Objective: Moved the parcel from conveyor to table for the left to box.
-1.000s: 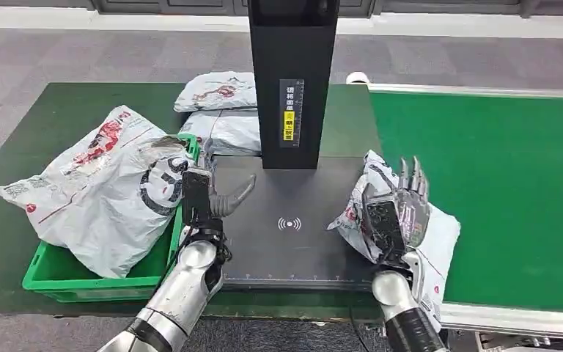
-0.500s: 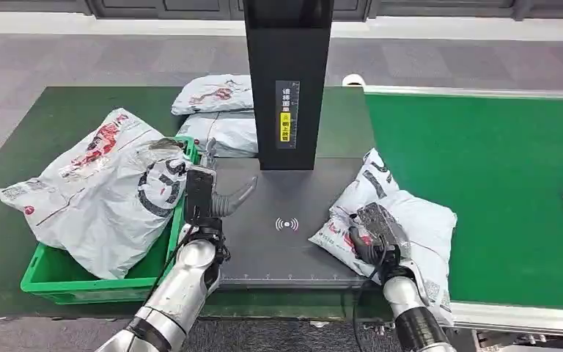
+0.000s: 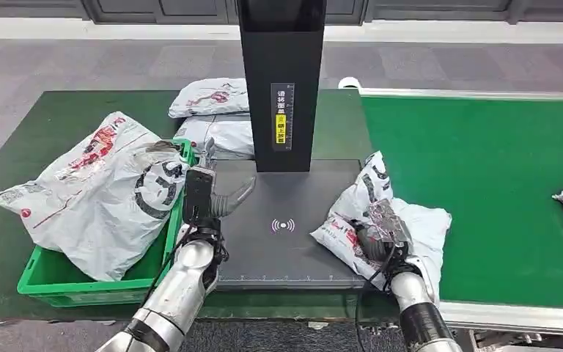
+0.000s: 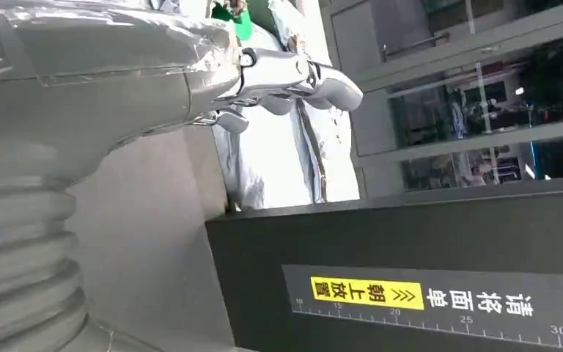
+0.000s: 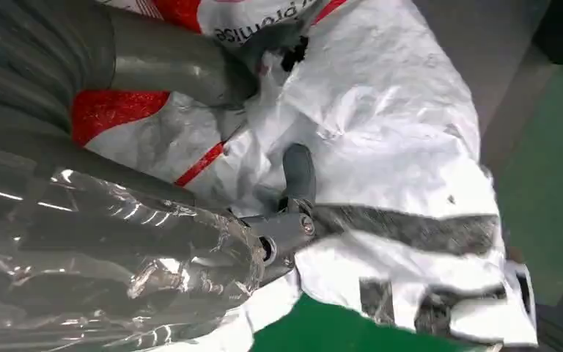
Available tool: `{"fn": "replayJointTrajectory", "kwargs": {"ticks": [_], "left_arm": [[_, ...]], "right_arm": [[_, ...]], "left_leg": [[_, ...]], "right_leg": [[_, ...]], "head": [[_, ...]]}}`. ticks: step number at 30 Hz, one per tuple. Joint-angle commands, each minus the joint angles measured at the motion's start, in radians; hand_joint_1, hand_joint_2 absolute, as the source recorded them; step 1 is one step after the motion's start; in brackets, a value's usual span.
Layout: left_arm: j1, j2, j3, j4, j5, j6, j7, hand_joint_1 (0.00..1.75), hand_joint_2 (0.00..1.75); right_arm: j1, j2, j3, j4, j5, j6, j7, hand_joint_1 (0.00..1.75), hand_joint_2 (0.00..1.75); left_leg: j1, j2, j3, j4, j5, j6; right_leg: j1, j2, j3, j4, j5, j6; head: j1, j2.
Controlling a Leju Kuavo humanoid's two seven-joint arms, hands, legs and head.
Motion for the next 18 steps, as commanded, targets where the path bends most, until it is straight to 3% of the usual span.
{"fn": "replayJointTrajectory", "kwargs": {"ticks": [1,4,7,13,14,18], "left_arm": [[-0.009,0.013,0.019,0.010,-0.008,0.002,0.018,0.00,1.75],[-0.011,-0.001,0.019,0.026,-0.007,0.006,0.006,0.00,1.75],[-0.018,-0.020,0.017,0.053,0.003,0.017,-0.028,0.00,1.75],[-0.060,-0.029,-0.005,0.090,0.052,0.017,-0.054,0.00,1.75],[-0.071,-0.028,-0.017,0.104,0.065,0.011,-0.057,0.00,1.75],[-0.095,-0.034,-0.035,0.144,0.096,0.005,-0.071,0.00,1.75]], "right_arm": [[0.128,0.058,0.006,-0.341,0.011,-0.161,-0.108,1.75,1.75],[0.184,0.070,0.098,-0.557,0.018,-0.218,-0.132,1.75,1.75],[0.187,0.081,0.219,-0.668,0.013,-0.294,-0.217,1.75,1.75],[-0.003,0.054,0.437,-0.541,-0.041,-0.292,-0.191,1.75,1.75],[-0.040,0.053,0.475,-0.491,-0.101,-0.245,-0.178,1.75,1.75],[-0.098,0.073,0.560,-0.369,-0.168,-0.203,-0.192,1.75,1.75]], "left_leg": [[0.000,0.000,-0.003,-0.001,0.001,0.001],[-0.001,-0.003,-0.007,-0.003,0.002,0.001],[-0.001,-0.004,-0.011,0.001,0.000,0.001],[-0.001,-0.002,-0.016,0.001,0.001,0.000],[-0.001,0.000,-0.016,0.001,0.002,0.001],[-0.001,-0.002,-0.016,0.000,0.003,0.000]], "right_leg": [[0.000,-0.006,-0.002,-0.001,0.000,-0.001],[0.000,-0.015,-0.005,-0.002,0.000,-0.002],[-0.001,-0.012,-0.008,0.002,-0.002,-0.001],[-0.001,-0.009,-0.014,0.002,-0.001,-0.001],[-0.001,-0.008,-0.015,0.002,0.000,-0.001],[-0.001,-0.009,-0.015,0.001,0.000,-0.001]], "head": [[0.000,0.000],[0.000,0.000],[0.000,0.000],[0.000,0.000],[0.000,0.000],[0.000,0.000]]}}
